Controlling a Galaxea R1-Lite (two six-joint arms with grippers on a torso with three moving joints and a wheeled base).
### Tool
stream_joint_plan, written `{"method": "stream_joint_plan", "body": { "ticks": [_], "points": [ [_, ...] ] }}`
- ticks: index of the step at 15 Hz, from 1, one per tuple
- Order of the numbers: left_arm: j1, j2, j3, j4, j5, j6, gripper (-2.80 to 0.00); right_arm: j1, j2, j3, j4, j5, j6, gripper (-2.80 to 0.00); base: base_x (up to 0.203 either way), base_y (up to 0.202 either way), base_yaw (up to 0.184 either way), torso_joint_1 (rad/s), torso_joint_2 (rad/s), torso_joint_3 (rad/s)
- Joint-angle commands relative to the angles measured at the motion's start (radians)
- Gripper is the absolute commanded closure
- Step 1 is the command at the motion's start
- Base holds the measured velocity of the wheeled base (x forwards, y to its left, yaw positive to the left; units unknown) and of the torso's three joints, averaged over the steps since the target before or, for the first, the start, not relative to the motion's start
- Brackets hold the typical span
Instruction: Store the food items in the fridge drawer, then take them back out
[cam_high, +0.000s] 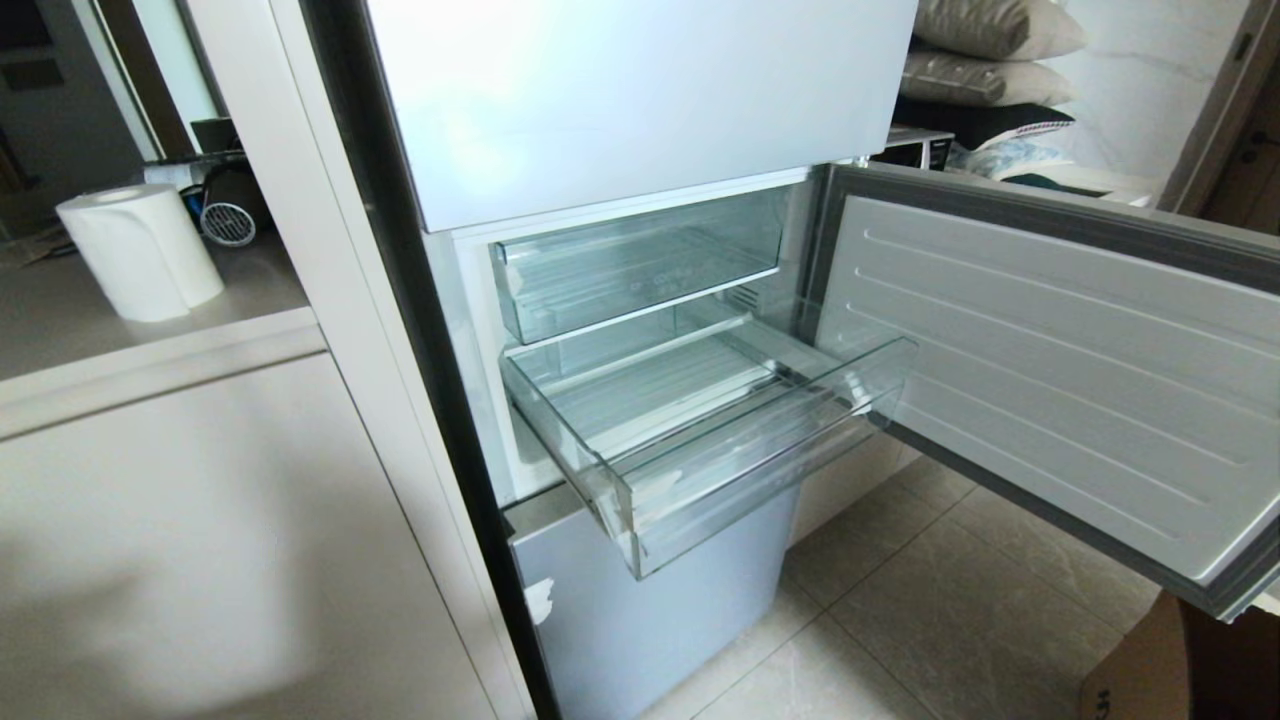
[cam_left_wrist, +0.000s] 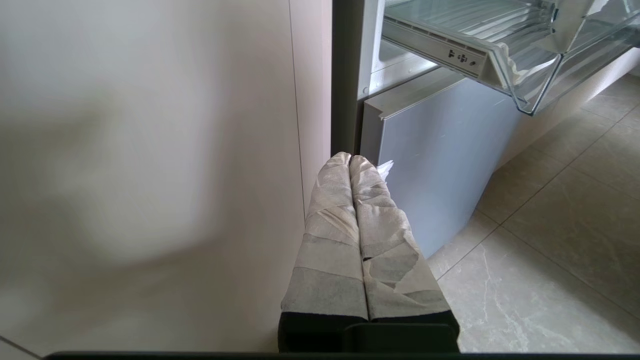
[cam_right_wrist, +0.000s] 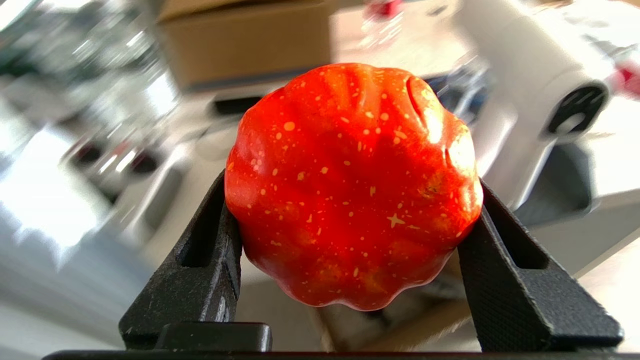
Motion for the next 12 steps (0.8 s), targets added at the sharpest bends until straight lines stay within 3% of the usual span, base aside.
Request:
{"method": "stream_joint_plan", "body": {
  "ticks": [1,9,12],
  "points": [
    [0.0,0.0,0.0,0.0,0.001,0.0,0.0,-0.034,0.176,-0.051,-0.036,0.003,0.001,0.0,0.0,0.0,0.0,0.0,0.0,0.0],
    [0.0,0.0,0.0,0.0,0.0,0.0,0.0,-0.068,0.61,-0.358,-0.127,0.025,0.028,0.0,0.0,0.0,0.0,0.0,0.0,0.0],
    [0.0,0.0,0.0,0.0,0.001,0.0,0.0,-0.077,0.723,-0.457,-0.128,0.08,0.023,0.0,0.0,0.0,0.0,0.0,0.0,0.0]
  ]
}}
